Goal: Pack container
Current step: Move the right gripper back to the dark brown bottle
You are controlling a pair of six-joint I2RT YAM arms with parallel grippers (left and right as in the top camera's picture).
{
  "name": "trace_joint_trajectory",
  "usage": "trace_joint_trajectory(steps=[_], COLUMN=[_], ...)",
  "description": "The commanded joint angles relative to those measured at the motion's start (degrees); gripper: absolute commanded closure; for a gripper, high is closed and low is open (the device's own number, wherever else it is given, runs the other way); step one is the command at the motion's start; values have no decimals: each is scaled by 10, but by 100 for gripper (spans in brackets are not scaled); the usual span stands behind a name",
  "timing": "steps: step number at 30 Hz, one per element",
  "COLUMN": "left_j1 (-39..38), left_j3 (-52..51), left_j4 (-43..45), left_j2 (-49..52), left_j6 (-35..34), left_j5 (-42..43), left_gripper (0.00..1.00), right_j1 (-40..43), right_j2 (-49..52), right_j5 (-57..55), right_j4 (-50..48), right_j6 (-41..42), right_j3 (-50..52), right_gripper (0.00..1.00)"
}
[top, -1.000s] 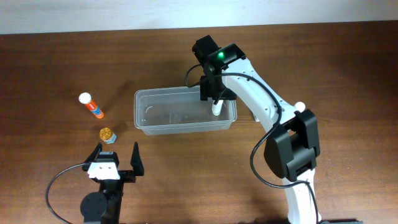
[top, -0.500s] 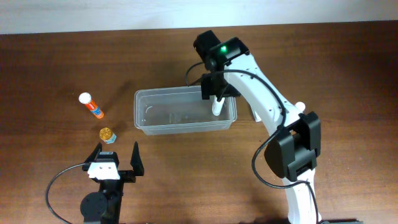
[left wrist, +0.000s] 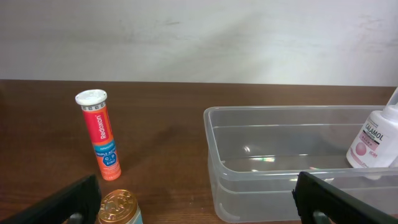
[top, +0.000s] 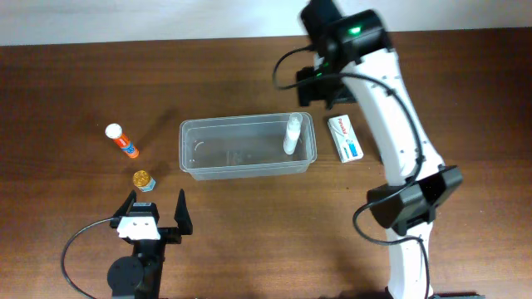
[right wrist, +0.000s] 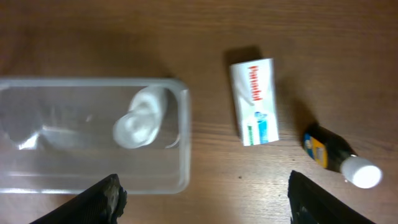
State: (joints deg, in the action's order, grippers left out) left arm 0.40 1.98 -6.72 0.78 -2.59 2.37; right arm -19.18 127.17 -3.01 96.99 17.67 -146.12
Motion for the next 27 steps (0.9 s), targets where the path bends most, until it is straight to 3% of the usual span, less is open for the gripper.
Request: trace_joint_trajectory(steps=[1, 7, 11, 16, 27], left_j1=[3, 3, 3, 3, 3], left_j3=[-4, -4, -4, -4, -4], left_j4=[0, 0, 0, 0, 0], left_j2=[-5, -5, -5, -5, -5], left_j6=[7, 7, 7, 7, 7], left_j5=[-2, -2, -2, -2, -2], left_gripper=[0, 1, 1, 1, 1], right_j1=[43, 108, 165, 205, 245], right_j2=[-14, -45, -106, -120, -119], right_j5=[44, 58, 39, 23, 22], right_j4=[4, 4, 3, -2, -146], right_j6=[-23, -40, -42, -80, -148], right_j3=[-4, 65, 200, 294, 412], right_gripper=[22, 22, 21, 21, 21])
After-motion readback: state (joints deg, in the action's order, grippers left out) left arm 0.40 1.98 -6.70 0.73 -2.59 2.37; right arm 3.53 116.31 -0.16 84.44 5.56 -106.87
